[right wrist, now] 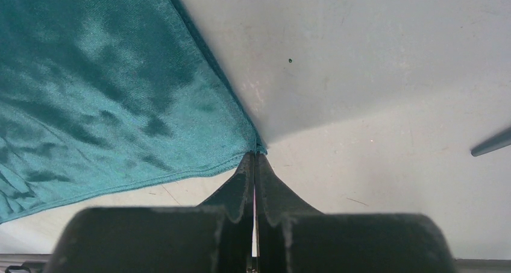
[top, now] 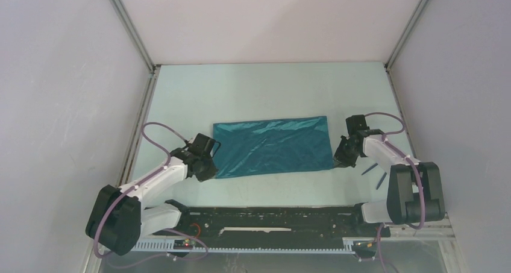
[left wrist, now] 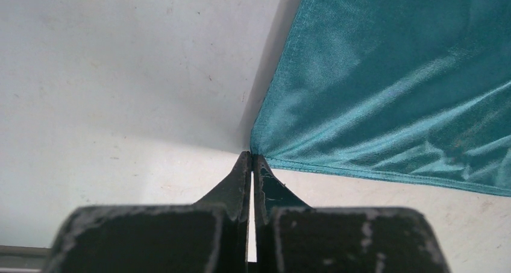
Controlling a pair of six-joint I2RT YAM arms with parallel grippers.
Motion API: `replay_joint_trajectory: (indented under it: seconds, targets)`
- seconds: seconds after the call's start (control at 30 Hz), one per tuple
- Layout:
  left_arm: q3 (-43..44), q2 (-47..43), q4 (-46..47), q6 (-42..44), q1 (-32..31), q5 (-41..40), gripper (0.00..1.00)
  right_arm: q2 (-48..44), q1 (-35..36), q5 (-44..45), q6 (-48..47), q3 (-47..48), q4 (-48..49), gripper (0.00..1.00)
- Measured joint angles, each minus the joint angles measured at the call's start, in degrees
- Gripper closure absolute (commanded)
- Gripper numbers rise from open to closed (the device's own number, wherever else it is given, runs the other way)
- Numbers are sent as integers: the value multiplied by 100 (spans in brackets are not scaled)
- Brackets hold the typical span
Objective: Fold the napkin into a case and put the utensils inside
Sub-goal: Smooth out the rectangle-folded napkin at the center of the board.
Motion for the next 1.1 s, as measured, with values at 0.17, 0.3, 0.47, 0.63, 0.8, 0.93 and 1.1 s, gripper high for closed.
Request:
replay_joint_trajectory:
  seconds: [0.17, 0.3, 0.47, 0.63, 0.8, 0.93, 1.1]
  targets:
    - [4, 61, 24, 2, 0, 2, 63, 81, 7, 11, 46, 0, 31, 59]
    - [94, -96, -192, 15, -7, -7, 44, -120, 155, 256, 74, 33, -131, 36]
    - [662, -616, -306, 105, -9, 7, 21, -485, 144, 11, -116, 568, 111, 26]
    - [1156, -61, 859, 157, 240, 625, 17, 413, 17, -1467, -162, 1386, 1384, 20]
    - [1486, 1659, 2227, 59, 828, 1333, 13, 1884, -22, -2859, 437, 1902, 3169, 7]
    - [1950, 2706, 2704, 9, 1137, 1499, 12, 3064, -72, -3587, 918, 2262, 4192, 3]
    - [2332, 3346, 3104, -52, 1401, 1547, 11, 3794, -282, -4054, 1233, 2295, 4704, 3]
